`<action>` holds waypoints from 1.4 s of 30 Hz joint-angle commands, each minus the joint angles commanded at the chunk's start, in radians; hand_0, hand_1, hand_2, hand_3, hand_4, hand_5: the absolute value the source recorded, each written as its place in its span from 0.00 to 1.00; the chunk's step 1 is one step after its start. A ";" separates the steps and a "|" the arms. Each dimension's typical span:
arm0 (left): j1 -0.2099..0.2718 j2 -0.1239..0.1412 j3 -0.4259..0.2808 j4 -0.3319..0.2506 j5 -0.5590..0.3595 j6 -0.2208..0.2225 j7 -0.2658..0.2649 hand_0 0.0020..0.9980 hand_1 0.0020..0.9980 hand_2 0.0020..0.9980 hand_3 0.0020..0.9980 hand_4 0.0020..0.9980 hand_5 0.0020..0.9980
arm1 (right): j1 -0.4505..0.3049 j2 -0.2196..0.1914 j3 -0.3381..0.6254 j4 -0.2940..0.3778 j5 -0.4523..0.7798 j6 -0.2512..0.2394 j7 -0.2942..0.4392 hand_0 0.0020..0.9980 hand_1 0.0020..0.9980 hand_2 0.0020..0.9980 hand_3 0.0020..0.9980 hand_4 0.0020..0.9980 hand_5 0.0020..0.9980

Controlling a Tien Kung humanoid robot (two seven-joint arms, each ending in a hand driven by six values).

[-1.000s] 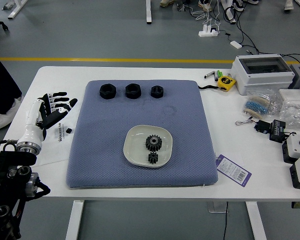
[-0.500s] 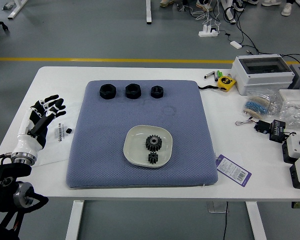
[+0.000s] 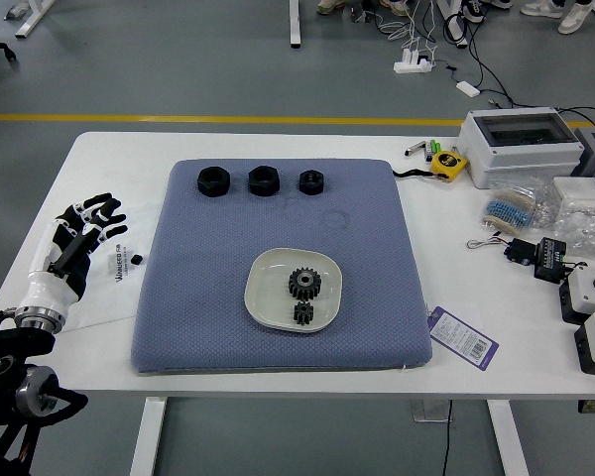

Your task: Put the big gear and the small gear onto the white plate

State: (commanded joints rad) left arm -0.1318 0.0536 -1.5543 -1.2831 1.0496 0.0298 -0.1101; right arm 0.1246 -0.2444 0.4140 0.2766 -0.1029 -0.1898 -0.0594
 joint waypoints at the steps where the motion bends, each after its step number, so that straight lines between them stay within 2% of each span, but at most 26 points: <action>1: 0.000 0.001 -0.003 -0.001 0.001 -0.001 0.000 0.61 0.60 0.66 0.64 0.95 0.44 | 0.000 0.000 0.001 0.000 -0.001 0.000 0.000 0.65 0.65 0.75 0.62 0.88 0.72; 11: 0.009 0.006 -0.026 -0.016 0.009 -0.008 0.007 0.62 0.61 0.65 0.64 0.95 0.47 | -0.001 0.001 0.000 0.000 0.002 -0.001 0.000 0.66 0.65 0.75 0.62 0.87 0.71; 23: 0.032 0.036 -0.029 -0.071 0.013 -0.016 0.026 0.63 0.61 0.66 0.65 0.96 0.48 | -0.008 0.004 0.004 0.000 -0.002 -0.002 -0.002 0.65 0.65 0.75 0.62 0.87 0.71; 42: 0.044 0.037 -0.036 -0.101 0.014 -0.020 0.024 0.64 0.61 0.65 0.65 0.96 0.49 | -0.012 0.006 0.002 0.000 0.002 -0.006 -0.001 0.65 0.65 0.75 0.62 0.87 0.71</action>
State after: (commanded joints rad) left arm -0.0882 0.0903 -1.5903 -1.3842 1.0635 0.0094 -0.0858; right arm 0.1127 -0.2384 0.4156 0.2765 -0.1006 -0.1961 -0.0606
